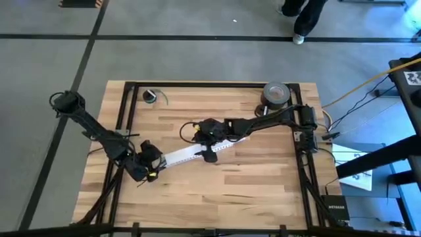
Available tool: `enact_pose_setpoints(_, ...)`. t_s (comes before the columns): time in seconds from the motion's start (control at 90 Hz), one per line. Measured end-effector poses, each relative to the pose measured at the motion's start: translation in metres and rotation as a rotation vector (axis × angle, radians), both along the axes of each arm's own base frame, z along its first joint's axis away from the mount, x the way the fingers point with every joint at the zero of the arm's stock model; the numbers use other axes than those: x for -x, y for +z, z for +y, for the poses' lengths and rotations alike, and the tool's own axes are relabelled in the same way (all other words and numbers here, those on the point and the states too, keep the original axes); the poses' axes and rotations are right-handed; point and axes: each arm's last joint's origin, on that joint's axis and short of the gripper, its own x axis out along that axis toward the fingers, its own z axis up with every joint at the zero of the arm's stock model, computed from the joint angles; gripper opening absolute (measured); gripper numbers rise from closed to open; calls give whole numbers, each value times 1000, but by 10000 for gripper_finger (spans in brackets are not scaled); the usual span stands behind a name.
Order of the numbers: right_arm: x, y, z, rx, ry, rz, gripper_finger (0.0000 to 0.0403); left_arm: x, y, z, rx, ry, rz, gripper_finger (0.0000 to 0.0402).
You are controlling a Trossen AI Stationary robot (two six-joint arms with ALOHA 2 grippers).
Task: Ziptie cables
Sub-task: Close the white cable duct
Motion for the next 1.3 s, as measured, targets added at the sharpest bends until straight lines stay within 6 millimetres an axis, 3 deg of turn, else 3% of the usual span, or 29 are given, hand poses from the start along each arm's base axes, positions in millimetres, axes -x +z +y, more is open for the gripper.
enact_pose_setpoints(0.244,-3,-7,0,3,-6,3,321,-5,-5,-2,0,10,-6,300)
enact_pose_setpoints(1.033,-4,-18,0,8,-12,27,321,-5,-5,-2,17,30,-9,297)
enact_pose_setpoints(1.3,-4,-18,0,7,-13,28,321,-5,-5,-2,10,26,-6,221)
